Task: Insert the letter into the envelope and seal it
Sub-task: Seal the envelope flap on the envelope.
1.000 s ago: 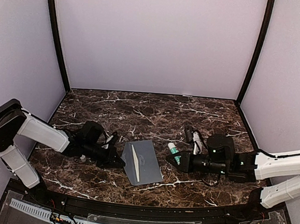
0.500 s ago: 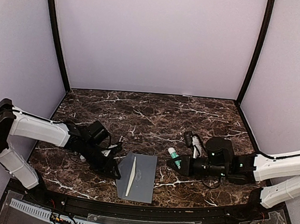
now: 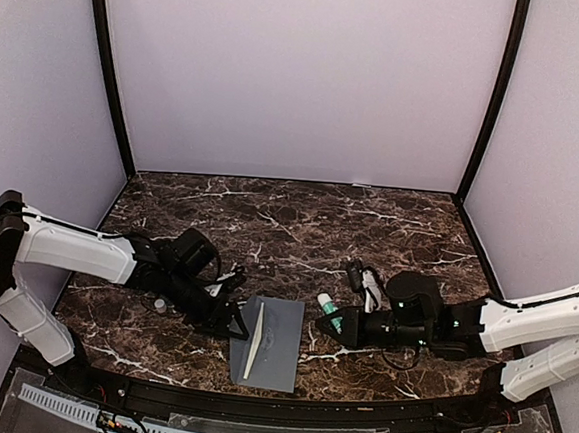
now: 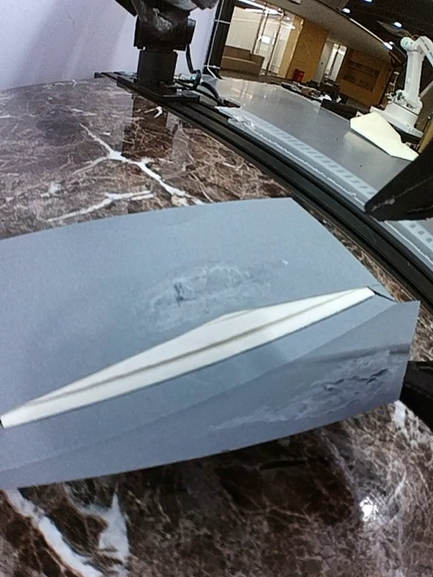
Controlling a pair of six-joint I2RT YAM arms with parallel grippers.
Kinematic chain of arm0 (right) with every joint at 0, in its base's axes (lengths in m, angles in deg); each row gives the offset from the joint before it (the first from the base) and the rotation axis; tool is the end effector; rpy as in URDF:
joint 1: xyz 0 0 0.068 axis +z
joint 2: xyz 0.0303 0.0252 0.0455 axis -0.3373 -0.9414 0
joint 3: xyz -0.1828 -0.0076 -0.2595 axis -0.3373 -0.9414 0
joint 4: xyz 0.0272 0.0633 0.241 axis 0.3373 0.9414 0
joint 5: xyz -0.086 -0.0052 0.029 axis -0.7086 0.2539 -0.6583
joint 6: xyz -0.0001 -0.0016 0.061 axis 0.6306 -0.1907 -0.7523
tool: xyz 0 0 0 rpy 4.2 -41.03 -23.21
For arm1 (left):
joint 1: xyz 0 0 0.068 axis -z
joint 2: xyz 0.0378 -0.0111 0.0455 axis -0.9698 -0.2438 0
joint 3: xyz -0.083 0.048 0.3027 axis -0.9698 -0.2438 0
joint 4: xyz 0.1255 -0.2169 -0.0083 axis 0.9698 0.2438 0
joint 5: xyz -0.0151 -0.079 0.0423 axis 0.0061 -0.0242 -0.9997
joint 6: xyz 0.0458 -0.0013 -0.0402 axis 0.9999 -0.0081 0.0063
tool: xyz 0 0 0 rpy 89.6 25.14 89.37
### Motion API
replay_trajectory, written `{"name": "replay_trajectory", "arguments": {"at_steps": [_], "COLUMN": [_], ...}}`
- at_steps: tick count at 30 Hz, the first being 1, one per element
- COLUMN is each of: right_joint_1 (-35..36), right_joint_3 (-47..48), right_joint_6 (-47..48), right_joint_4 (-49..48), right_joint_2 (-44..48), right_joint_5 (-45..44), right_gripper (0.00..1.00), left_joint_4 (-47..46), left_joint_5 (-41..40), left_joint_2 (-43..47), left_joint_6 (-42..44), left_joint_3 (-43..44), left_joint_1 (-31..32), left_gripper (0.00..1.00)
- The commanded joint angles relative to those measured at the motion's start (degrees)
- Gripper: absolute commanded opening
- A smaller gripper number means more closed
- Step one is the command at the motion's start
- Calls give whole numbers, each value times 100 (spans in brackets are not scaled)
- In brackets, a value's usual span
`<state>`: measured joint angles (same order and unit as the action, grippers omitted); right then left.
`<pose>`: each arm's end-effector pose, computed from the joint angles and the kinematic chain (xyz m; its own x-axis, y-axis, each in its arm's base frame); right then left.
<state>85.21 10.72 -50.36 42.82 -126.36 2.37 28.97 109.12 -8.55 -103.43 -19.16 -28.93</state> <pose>0.0964 0.2124 0.2409 -0.8034 0.0213 -0.5951 -0.4735 0.5832 0.6601 0.1674 -0.2161 0.2114 -0.9447 0.2750 -0.1785 0.3174 0.6312 -0.7077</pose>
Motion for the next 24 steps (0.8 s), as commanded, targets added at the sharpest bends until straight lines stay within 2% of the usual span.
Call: {"name": "replay_trajectory", "arguments": {"at_steps": [1, 11, 24], "right_joint_1": [97, 238, 289], "right_joint_3": [-32, -119, -135], "right_joint_6": [-98, -195, -297], "right_joint_4": [-397, -704, -1047], "right_joint_2": [-172, -580, -940], "right_joint_5": [-29, -367, -348], "right_gripper": [0, 0, 0], "left_joint_4": [-193, -426, -1094], "left_joint_5": [42, -17, 101], "left_joint_2": [121, -203, -838], "left_joint_6": [-128, -197, -348], "left_joint_3": [256, 479, 521], "left_joint_1": [151, 337, 547], "left_gripper": [52, 52, 51]}}
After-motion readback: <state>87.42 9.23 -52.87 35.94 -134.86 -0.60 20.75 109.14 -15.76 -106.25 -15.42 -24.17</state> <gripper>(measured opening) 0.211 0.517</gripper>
